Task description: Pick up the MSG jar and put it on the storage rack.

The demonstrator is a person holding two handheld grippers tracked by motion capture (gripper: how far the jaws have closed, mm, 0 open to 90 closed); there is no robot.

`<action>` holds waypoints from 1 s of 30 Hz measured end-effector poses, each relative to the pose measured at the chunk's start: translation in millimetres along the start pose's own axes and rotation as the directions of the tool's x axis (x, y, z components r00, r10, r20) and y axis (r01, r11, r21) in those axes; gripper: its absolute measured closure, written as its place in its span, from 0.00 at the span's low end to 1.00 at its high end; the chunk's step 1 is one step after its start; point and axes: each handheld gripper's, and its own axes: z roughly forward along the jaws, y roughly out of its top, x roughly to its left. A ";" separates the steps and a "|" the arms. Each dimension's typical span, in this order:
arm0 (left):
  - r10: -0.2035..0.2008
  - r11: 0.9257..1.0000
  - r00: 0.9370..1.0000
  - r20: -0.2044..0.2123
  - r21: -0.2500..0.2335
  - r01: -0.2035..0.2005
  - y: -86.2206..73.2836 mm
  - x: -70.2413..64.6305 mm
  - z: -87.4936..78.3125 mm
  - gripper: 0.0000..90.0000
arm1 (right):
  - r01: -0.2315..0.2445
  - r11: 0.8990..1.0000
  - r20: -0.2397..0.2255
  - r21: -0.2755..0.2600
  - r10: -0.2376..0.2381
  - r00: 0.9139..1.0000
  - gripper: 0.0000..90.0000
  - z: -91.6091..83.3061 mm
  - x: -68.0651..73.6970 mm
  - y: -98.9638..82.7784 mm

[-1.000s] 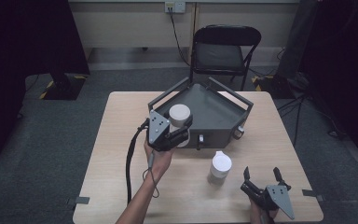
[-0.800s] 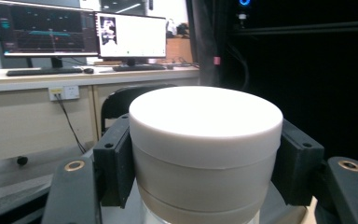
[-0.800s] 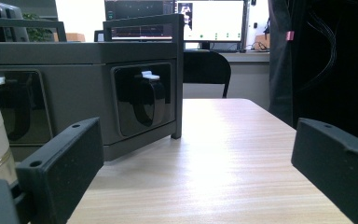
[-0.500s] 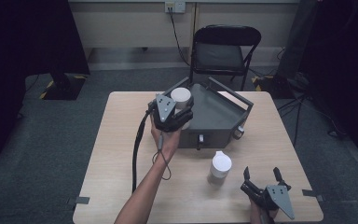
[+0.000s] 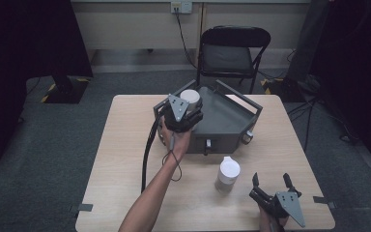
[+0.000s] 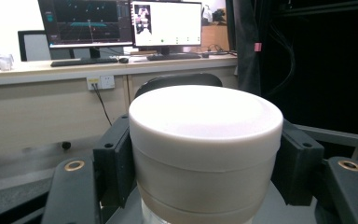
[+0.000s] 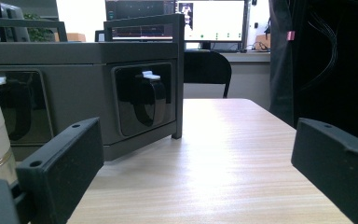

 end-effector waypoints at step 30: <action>-0.014 1.000 1.000 -0.018 -0.006 0.014 -12.5 -1.1 4.7 0.38 | 0.000 1.000 0.000 0.000 0.000 1.000 0.01 0.0 0.0 0.0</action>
